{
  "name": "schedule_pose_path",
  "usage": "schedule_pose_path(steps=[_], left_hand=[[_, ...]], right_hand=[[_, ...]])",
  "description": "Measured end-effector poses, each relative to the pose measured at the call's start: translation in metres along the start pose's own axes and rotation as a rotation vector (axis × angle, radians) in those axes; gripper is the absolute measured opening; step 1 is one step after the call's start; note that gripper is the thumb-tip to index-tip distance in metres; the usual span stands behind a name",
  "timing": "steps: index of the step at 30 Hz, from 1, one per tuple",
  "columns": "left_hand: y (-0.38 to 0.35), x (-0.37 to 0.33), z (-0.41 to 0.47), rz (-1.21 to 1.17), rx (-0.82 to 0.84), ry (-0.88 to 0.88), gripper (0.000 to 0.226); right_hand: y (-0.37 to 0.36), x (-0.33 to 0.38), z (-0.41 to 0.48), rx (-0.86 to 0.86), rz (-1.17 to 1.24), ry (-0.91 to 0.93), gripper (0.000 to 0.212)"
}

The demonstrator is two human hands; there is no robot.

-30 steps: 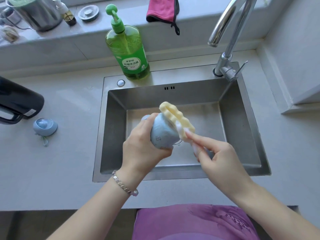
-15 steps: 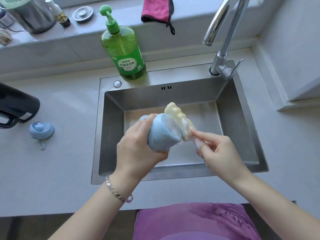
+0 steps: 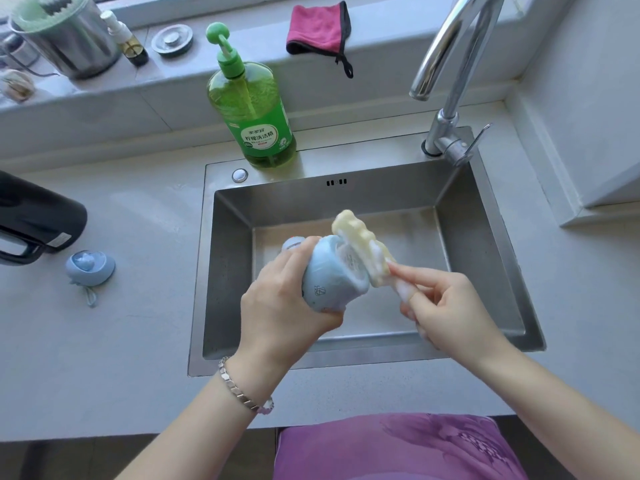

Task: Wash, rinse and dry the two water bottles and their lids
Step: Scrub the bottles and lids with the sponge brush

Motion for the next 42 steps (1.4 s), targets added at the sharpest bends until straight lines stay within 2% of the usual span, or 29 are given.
schedule_pose_path(steps=[4,8,10,15,19,22,26,30,32,34,37,40,42], left_hand=[[0.000,0.004,0.001,0.002,0.002,0.033,0.075],[-0.002,0.001,-0.001,0.042,-0.002,-0.034,0.082],[-0.003,0.001,-0.001,0.048,0.008,-0.023,0.083],[-0.002,0.003,-0.002,0.073,-0.019,-0.055,0.080],[-0.003,0.010,0.001,0.050,0.043,0.051,0.079],[-0.003,0.009,0.000,0.042,0.050,0.044,0.080],[-0.004,0.012,0.003,0.014,0.057,0.113,0.075],[-0.004,0.007,0.003,0.089,0.068,0.007,0.079],[-0.004,0.010,0.005,0.109,0.109,0.056,0.074],[-0.003,0.012,0.007,0.118,0.113,0.097,0.059],[-0.005,0.009,0.007,0.133,0.121,0.066,0.049],[-0.005,0.006,0.004,0.198,0.141,0.001,0.065],[-0.002,0.007,0.002,0.216,0.114,-0.028,0.076]], right_hand=[[-0.009,0.006,-0.010,0.090,0.016,0.027,0.036],[-0.004,0.004,-0.001,0.028,-0.003,-0.008,0.037],[-0.010,0.009,-0.001,0.075,0.019,0.005,0.038],[-0.006,0.003,0.004,0.035,-0.001,-0.050,0.030],[-0.011,0.004,-0.007,0.099,0.022,-0.052,0.031],[-0.007,-0.001,-0.006,0.063,0.011,-0.074,0.031],[-0.011,0.000,-0.008,0.100,0.019,-0.074,0.031],[-0.009,-0.003,0.000,0.037,0.032,-0.094,0.034],[-0.012,-0.001,-0.004,0.066,0.041,-0.089,0.034],[-0.022,0.004,-0.011,0.141,0.061,-0.076,0.033],[-0.030,0.005,-0.010,0.182,0.090,-0.091,0.030],[-0.023,-0.005,0.001,0.110,0.117,-0.160,0.028],[-0.013,-0.019,0.008,0.054,0.046,-0.211,0.026]])
Point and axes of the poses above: each hand's wrist, its own z-axis towards the middle knuckle, its own y-axis out of the back of the hand, x = y × z, the point moved 4 cm from there along z, towards the middle knuckle, and after that the axes turned 3 degrees about y, right-handed, at the moved point
